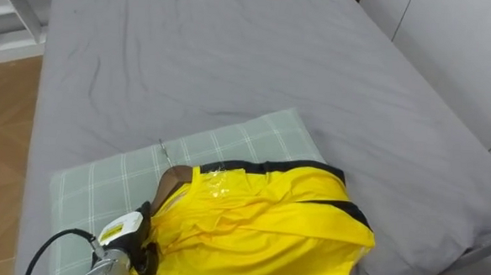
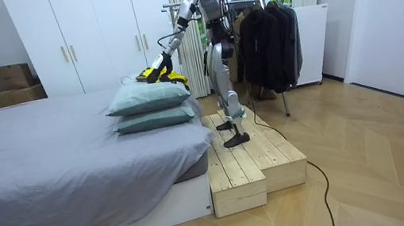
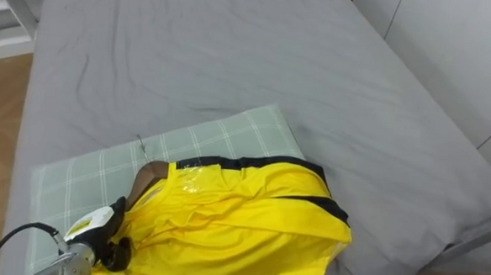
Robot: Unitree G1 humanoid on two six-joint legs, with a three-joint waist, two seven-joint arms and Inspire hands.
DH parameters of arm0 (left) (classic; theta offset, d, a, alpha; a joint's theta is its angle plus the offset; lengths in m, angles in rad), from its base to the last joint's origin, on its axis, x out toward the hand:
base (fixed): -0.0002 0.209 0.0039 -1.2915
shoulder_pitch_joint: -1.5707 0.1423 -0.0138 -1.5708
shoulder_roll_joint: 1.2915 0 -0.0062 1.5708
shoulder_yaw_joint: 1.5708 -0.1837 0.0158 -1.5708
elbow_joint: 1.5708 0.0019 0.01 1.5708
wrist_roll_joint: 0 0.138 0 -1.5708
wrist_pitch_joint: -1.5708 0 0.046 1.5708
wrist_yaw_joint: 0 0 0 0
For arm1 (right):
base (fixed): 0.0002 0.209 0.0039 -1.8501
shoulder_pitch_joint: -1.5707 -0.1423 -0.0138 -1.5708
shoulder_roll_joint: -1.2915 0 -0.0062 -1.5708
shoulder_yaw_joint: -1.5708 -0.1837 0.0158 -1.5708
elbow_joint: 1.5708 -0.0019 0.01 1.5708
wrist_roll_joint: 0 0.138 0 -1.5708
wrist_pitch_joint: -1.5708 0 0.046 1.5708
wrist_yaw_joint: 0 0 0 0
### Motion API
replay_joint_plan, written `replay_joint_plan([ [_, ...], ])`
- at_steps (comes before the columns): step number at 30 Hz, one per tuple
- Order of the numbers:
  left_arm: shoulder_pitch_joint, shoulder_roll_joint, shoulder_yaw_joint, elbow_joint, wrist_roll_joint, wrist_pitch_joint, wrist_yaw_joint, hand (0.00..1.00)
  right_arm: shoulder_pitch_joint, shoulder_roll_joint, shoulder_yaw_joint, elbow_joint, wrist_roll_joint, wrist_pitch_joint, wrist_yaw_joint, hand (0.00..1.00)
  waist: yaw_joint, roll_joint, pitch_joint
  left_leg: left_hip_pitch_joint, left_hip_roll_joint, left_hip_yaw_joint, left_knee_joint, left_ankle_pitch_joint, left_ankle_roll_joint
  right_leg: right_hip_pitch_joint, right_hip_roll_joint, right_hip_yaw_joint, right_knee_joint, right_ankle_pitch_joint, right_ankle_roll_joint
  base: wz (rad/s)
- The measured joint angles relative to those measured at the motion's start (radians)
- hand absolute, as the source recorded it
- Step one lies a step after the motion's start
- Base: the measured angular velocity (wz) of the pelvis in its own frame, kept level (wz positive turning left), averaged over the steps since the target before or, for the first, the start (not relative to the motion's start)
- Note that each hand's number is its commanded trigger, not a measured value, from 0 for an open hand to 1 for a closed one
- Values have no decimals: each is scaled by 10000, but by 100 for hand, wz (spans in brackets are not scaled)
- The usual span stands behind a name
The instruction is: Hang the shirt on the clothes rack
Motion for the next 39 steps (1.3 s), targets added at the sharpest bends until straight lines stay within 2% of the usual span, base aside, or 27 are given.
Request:
replay_joint_plan([
  [17, 0, 164, -4, 6, 17, 30, -239, 0, -16, -17, -45, 78, -192, 3, 217, 0, -11, 71, 23, 77, 0, 79, -3, 10, 15, 0, -4, 100, 82, -1, 0, 0],
  [25, -4, 444, 6, 3, 15, 125, -483, 0, -31, -12, -238, 75, -320, 43, 196, 0, -138, 69, 27, 53, 5, 146, -2, 10, 16, -50, -2, 136, 79, -1, 2, -1],
  [33, -48, 457, 10, 2, 23, 121, -641, 0, -38, -4, -433, 72, -323, 42, 90, 0, -139, 69, 27, 59, 10, 154, 1, 10, 16, -52, 7, 147, 76, -1, 2, 0],
  [39, -299, 467, -7, 3, 12, 116, -639, 0, -8, -11, -396, 72, -315, 34, -124, 0, -142, 130, 64, 70, 15, 158, 18, 9, 16, -18, 8, 144, 82, 0, 2, 0],
])
